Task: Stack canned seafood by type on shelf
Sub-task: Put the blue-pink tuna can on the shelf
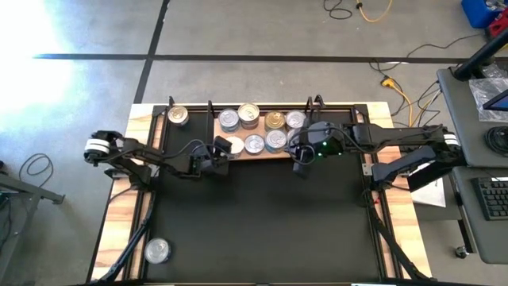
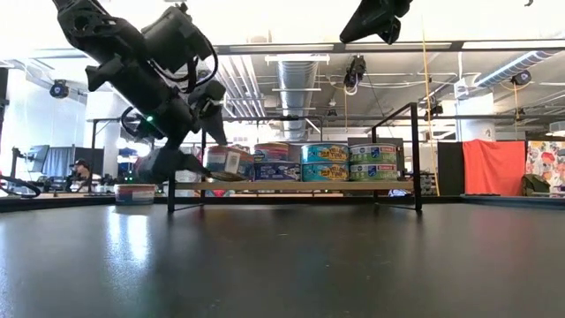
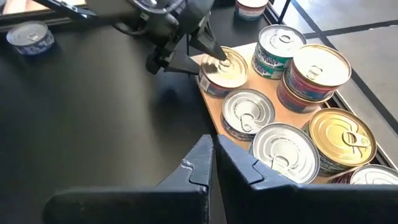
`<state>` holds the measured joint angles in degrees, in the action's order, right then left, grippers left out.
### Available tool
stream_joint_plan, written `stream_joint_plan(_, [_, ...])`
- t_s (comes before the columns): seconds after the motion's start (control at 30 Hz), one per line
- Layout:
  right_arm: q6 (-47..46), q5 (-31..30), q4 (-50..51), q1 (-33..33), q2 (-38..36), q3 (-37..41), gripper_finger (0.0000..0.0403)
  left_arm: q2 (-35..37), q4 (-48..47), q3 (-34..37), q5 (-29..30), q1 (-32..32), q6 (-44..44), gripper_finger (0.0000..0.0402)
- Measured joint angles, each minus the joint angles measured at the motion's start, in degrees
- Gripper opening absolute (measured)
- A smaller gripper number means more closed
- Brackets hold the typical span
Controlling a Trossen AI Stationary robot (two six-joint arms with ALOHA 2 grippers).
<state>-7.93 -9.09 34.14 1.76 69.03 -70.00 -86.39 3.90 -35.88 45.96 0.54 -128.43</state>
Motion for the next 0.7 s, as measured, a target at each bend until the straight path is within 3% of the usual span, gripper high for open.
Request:
stream_joint_plan(0.5, [-0.39, -0.05, 0.07, 0.0, 0.31, 0.04, 0.0013, 5.81, -10.68, -0.07, -3.01, -0.07, 1.47, 0.0274])
stream_joint_plan(0.7, [0.67, 2.31, -0.14, 0.0, 0.31, 0.04, 0.0013, 11.05, -12.24, -2.18, -2.91, 2.7, 15.6, 0.0274])
